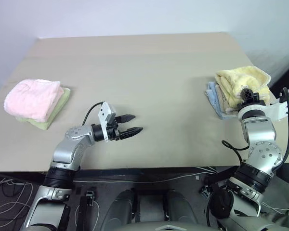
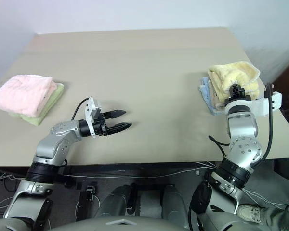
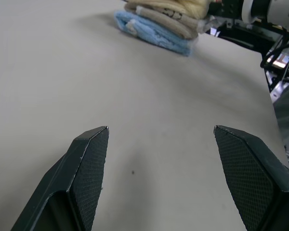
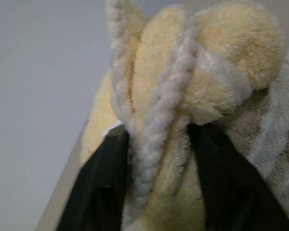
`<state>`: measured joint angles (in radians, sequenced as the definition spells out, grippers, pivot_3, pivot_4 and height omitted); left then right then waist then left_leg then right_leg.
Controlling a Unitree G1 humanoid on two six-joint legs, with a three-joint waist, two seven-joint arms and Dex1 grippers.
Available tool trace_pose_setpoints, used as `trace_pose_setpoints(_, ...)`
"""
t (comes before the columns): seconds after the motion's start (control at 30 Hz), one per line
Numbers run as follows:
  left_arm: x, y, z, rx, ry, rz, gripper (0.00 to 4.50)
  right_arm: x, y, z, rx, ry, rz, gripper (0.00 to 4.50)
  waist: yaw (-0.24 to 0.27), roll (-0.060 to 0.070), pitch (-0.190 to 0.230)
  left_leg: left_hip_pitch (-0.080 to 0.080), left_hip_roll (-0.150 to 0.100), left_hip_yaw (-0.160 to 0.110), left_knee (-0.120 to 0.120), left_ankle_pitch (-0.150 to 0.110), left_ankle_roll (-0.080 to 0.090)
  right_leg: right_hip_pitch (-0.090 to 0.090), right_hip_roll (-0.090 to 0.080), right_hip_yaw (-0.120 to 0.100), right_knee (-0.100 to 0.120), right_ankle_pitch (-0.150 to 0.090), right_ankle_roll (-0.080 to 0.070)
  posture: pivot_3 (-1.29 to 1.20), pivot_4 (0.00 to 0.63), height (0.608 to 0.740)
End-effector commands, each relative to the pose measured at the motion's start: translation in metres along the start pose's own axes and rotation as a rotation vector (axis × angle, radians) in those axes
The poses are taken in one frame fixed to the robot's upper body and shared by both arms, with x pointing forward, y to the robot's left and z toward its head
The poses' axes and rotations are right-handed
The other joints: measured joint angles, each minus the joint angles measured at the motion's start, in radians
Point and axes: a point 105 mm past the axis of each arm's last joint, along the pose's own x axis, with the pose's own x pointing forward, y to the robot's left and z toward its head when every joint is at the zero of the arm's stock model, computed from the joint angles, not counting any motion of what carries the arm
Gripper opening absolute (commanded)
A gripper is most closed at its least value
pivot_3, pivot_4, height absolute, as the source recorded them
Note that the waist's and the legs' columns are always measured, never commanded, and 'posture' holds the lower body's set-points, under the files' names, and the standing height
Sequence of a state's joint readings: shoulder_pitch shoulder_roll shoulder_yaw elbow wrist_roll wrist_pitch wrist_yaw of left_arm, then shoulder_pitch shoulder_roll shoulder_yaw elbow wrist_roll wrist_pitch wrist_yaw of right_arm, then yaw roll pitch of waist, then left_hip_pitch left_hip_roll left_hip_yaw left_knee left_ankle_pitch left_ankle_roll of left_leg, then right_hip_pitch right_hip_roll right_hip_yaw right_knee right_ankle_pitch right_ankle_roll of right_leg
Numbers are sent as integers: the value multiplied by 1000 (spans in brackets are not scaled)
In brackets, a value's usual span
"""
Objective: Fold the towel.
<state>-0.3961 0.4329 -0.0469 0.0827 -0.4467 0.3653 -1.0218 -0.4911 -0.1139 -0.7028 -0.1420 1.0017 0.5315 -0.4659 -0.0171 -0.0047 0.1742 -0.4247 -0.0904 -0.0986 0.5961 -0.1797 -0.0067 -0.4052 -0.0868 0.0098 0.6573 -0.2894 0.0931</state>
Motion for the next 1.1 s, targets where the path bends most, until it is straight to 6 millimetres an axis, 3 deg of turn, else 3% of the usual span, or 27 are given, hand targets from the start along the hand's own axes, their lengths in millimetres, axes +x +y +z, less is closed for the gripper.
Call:
trace_pose_setpoints(0.03,-2,3,11,29,-29,12,3652,-4,7,19,-17,-69,9,3543,0,0,0,0,0,0,0,0,0,0,0,0,0,0,0,0,150,740)
trace_pose_setpoints(0.13,-3,4,13,26,-30,11,3652,-9,17,24,-13,-67,48,4486,0,0,0,0,0,0,0,0,0,0,0,0,0,0,0,0,150,740)
trace_pose_setpoints(0.4,0,4,22,27,-34,3,3652,-37,37,36,-26,-33,147,4486,2,0,0,0,0,0,0,0,0,0,0,1,0,0,0,0,150,740)
trace_pose_setpoints(0.53,1,5,24,31,-40,-2,3652,-48,31,36,-73,6,158,4486,3,0,0,0,0,1,0,0,0,0,0,1,0,0,0,0,150,740)
trace_pose_setpoints(0.67,-3,8,24,43,-49,7,3652,-72,14,15,-339,180,267,4486,7,0,0,-1,0,2,0,-1,1,0,0,1,-1,-1,0,0,150,740)
trace_pose_setpoints(0.8,-14,13,21,44,-52,14,3652,-91,14,-12,-559,346,420,4486,-3,0,0,0,1,6,1,-1,2,0,0,4,-2,-1,1,0,150,740)
trace_pose_setpoints(0.9,-24,17,20,34,-76,34,3652,-104,28,-41,-721,447,600,4486,-5,-1,0,3,3,9,1,-1,2,1,2,6,-2,-1,0,0,150,740)
trace_pose_setpoints(1.1,-47,11,20,70,-126,56,3652,-111,62,-79,-853,451,874,4486,6,-2,1,2,6,9,2,-1,2,2,4,7,-6,-2,-3,0,150,740)
